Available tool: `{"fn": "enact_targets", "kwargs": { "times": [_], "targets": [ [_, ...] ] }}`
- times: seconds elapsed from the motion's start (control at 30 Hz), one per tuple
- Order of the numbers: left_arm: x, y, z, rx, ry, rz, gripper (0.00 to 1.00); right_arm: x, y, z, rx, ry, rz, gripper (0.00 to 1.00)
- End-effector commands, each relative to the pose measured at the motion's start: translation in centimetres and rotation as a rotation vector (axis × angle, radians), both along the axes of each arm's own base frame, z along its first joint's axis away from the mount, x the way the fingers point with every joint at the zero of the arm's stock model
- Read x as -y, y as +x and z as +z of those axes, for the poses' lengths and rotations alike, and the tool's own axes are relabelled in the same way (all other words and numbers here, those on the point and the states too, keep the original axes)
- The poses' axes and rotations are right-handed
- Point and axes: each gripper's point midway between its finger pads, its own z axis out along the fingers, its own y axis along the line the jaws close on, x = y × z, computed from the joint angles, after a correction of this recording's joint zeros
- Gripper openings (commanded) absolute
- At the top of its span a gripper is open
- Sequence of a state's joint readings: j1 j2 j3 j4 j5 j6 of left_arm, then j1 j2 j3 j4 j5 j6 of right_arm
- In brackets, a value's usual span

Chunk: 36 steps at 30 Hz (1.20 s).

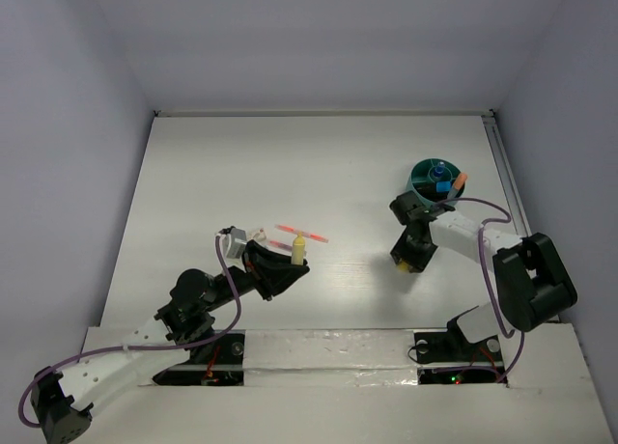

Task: Sort the stationery into containers
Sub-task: Close the pen cap on the pen.

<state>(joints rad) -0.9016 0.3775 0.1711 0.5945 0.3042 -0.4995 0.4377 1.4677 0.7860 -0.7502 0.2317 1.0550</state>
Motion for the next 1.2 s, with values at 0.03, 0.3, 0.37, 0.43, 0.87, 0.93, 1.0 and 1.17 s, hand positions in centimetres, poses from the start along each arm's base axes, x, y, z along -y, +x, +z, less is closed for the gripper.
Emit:
{"fn": "enact_targets", "kwargs": {
  "times": [0.03, 0.3, 0.37, 0.43, 0.87, 0.93, 1.0, 1.17],
  "targets": [
    [0.0, -0.2, 1.0, 0.032, -0.039, -0.008, 0.0, 0.8, 0.9, -0.8, 0.008, -0.053, 0.031, 0.5],
    [0.1, 0.0, 0.7, 0.028, -0.029, -0.007, 0.0, 0.8, 1.2, -1.0, 0.016, -0.063, 0.06, 0.27],
    [0.1, 0.0, 0.7, 0.028, -0.028, -0.005, 0.0, 0.8, 1.6, -0.7, 0.044, -0.057, 0.075, 0.21],
    [0.1, 0.2, 0.6, 0.027, -0.022, 0.002, 0.0, 0.6, 2.5, 0.0, 0.098, -0.047, 0.093, 0.16],
    [1.5, 3.2, -1.0, -0.023, 0.075, 0.093, 0.0, -9.9, 12.2, 23.2, 0.937, 0.154, 0.381, 0.09],
    [1.9, 3.8, -0.2, -0.026, 0.064, 0.105, 0.0, -11.4, 13.0, 26.1, 1.032, 0.158, 0.422, 0.09],
    [2.5, 4.5, -0.5, -0.047, 0.082, 0.113, 0.0, -12.6, 13.1, 27.6, 1.083, 0.169, 0.447, 0.09],
    [4.0, 7.1, -0.6, -0.044, 0.153, 0.175, 0.0, -13.7, 13.1, 30.1, 1.227, 0.234, 0.462, 0.08]
  ]
}}
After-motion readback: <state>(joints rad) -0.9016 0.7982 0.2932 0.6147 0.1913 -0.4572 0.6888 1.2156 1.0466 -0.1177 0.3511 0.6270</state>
